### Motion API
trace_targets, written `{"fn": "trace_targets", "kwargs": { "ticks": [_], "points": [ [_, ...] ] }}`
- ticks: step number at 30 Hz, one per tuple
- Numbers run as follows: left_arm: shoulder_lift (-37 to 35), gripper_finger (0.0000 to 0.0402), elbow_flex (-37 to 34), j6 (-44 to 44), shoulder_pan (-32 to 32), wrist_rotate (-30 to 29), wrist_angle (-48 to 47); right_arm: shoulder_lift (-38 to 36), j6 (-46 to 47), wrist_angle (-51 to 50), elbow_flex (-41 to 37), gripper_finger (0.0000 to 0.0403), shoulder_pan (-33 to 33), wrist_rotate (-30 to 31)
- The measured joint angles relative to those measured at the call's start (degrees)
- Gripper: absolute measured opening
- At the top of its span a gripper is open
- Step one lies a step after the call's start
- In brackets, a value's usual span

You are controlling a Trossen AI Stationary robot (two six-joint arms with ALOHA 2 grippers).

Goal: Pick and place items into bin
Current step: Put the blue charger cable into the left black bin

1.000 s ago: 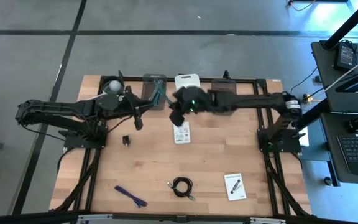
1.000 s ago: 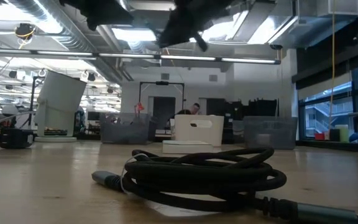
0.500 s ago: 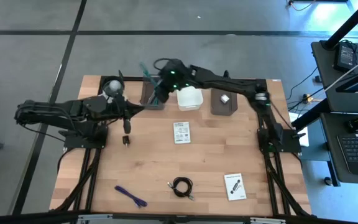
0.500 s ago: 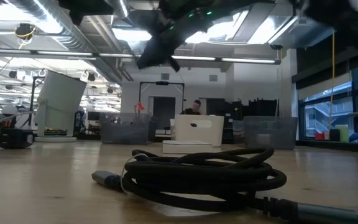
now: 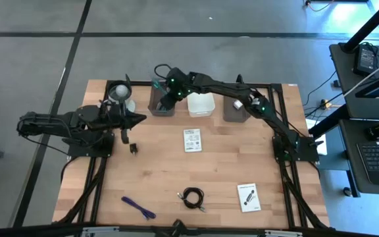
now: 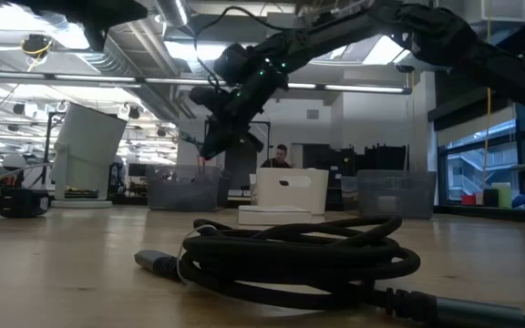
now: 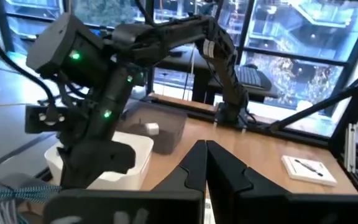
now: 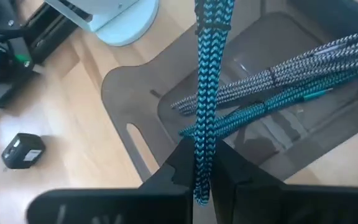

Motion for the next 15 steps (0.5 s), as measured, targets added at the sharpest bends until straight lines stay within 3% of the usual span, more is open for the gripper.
{"fn": "trace_targets", "kwargs": {
  "ticks": [15],
  "points": [
    [-1.9,0.0003,-0.1,1.7,0.0,-0.1,-0.6,1.6,3.3,0.4,0.0,0.0061,-0.3,0.4]
  ]
}}
